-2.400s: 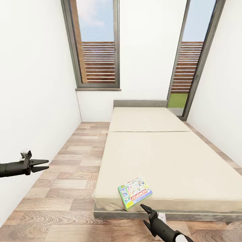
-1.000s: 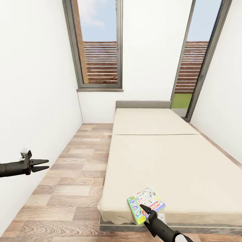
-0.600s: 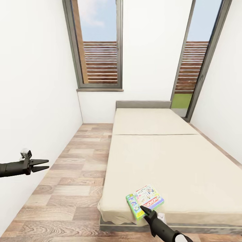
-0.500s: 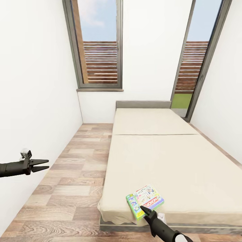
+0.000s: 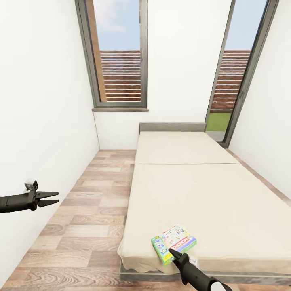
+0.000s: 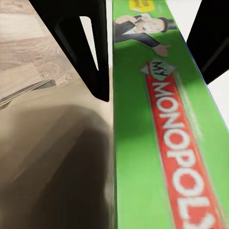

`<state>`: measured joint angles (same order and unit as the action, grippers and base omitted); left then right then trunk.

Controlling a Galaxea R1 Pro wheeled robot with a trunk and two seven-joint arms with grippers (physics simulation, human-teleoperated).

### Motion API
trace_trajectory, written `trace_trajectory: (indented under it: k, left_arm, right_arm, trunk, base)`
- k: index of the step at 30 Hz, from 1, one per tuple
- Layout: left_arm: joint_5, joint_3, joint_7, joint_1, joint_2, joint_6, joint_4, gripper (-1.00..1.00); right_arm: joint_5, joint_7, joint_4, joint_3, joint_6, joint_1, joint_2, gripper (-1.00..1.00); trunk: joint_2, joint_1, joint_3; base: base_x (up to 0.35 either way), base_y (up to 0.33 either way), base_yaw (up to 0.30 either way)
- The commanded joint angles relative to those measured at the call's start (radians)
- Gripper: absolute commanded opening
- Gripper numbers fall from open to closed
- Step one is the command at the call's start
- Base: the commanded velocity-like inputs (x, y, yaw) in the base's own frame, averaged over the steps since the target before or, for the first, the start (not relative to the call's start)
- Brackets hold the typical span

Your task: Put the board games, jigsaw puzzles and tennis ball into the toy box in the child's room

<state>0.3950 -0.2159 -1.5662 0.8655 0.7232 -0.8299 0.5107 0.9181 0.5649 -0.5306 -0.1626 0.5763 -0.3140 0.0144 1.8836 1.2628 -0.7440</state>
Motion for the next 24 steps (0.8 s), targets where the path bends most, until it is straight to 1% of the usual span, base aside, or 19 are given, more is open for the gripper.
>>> trace_trajectory:
  k: [1, 11, 22, 24]
  left_arm:
    - [0.003, -0.007, -0.005, 0.001, 0.001, -0.011, 0.000, 1.00]
    - [0.003, -0.006, -0.005, 0.001, 0.002, -0.011, 0.000, 1.00]
    - [0.003, -0.007, -0.005, 0.001, 0.002, -0.010, -0.001, 1.00]
    - [0.003, -0.007, -0.005, 0.001, 0.001, -0.010, -0.001, 1.00]
  right_arm:
    - [-0.001, 0.000, 0.000, -0.006, 0.006, 0.000, 0.001, -1.00]
    - [-0.001, 0.000, -0.006, -0.005, 0.008, 0.000, 0.001, -1.00]
    - [-0.007, -0.007, -0.100, 0.003, 0.006, 0.000, 0.000, -1.00]
    - [-0.009, -0.007, -0.129, 0.004, 0.005, 0.000, 0.000, -1.00]
  trunk:
    - [-0.007, -0.004, 0.002]
    - [-0.077, -0.042, 0.034]
    - [-0.154, -0.085, 0.068]
    - [-0.168, -0.092, 0.074]
  base:
    - [0.000, 0.000, 0.000]
    - [0.000, 0.000, 0.000]
    - [0.000, 0.000, 0.000]
    - [0.000, 0.000, 0.000]
